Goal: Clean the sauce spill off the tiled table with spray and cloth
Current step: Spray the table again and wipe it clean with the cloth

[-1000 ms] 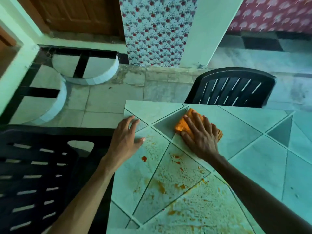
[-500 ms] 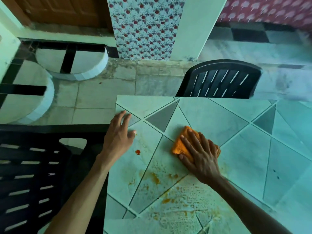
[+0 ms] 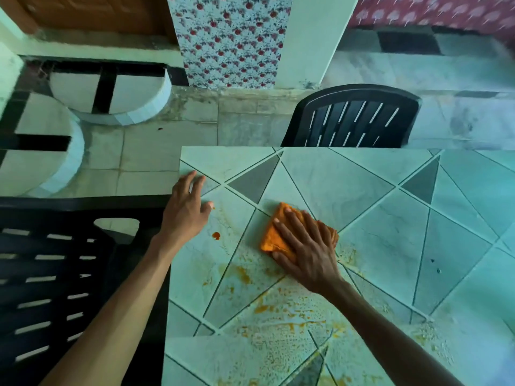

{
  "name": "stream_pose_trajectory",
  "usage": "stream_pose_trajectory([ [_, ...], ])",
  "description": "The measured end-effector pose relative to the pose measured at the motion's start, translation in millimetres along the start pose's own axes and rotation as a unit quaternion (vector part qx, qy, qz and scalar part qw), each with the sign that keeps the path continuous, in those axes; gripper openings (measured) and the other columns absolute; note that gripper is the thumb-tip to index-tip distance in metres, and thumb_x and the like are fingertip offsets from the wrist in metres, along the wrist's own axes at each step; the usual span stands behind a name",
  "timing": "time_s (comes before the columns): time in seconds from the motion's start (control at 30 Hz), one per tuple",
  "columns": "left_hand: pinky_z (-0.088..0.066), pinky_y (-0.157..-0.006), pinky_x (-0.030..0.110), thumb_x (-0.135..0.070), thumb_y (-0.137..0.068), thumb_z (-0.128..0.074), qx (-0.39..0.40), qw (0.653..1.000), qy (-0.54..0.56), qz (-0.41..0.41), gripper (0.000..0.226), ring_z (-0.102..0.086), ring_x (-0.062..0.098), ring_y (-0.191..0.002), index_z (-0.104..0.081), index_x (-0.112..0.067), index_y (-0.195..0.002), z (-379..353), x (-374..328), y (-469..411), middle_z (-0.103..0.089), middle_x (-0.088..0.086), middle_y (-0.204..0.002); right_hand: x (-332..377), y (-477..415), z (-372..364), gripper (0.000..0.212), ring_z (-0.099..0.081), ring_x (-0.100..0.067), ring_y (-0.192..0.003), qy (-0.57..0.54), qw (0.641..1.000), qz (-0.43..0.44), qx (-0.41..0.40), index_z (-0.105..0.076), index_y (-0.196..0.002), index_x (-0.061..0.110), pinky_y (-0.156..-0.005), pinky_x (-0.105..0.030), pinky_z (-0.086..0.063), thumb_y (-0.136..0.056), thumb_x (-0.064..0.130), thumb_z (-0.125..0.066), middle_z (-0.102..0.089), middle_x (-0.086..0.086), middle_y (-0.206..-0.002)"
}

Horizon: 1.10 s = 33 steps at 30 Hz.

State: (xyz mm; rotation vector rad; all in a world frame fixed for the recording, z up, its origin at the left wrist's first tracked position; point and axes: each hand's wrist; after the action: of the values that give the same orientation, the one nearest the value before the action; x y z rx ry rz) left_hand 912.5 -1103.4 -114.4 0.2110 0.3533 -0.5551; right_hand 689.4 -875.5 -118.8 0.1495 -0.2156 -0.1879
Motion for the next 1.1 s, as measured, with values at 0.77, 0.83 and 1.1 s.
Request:
stream_pose_trajectory([
  [0.77,-0.007,-0.124,0.041,-0.050,-0.100,-0.037,0.004,0.999,0.015,0.029,0.076,0.008,0.019,-0.152,-0.004,-0.011,-0.157,-16.4,19.3,81.8,0.010,0.003,-0.165,47.8,-168.6,20.6,0.073,-0.011,-0.035,-0.152,-0.017,0.994,-0.096,-0.040,-0.014,-0.158,0.039,-0.119,-0.054,-0.018,-0.095,0.072,-0.029,-0.007,0.004,-0.168],
  [0.83,-0.006,-0.124,0.041,-0.051,-0.100,-0.033,0.013,0.999,0.022,0.039,0.076,0.011,0.018,-0.151,-0.001,-0.012,-0.157,-17.7,20.2,85.6,0.012,0.003,-0.164,71.3,-204.3,22.0,0.073,-0.012,-0.035,-0.152,-0.041,0.991,-0.124,-0.044,-0.016,-0.158,0.037,-0.119,-0.054,-0.016,-0.095,0.071,-0.029,-0.009,0.003,-0.168],
  [1.1,-0.008,-0.124,0.040,-0.048,-0.099,-0.034,-0.009,0.996,0.067,0.065,0.075,0.009,0.013,-0.151,-0.003,-0.013,-0.157,-20.5,21.4,104.3,0.009,-0.001,-0.165,96.7,-132.0,2.0,0.073,-0.010,-0.031,-0.154,0.046,0.980,0.195,-0.002,-0.007,-0.158,0.043,-0.121,-0.049,-0.015,-0.096,0.073,-0.031,-0.003,0.005,-0.168],
])
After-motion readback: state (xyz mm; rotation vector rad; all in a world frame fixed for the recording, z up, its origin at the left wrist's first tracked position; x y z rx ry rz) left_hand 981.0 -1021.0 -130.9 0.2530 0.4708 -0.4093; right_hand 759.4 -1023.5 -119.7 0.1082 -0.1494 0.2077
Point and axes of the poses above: each hand's wrist, its own y-axis away from the middle knuckle, its own z-axis out of the back of the hand, x = y × z
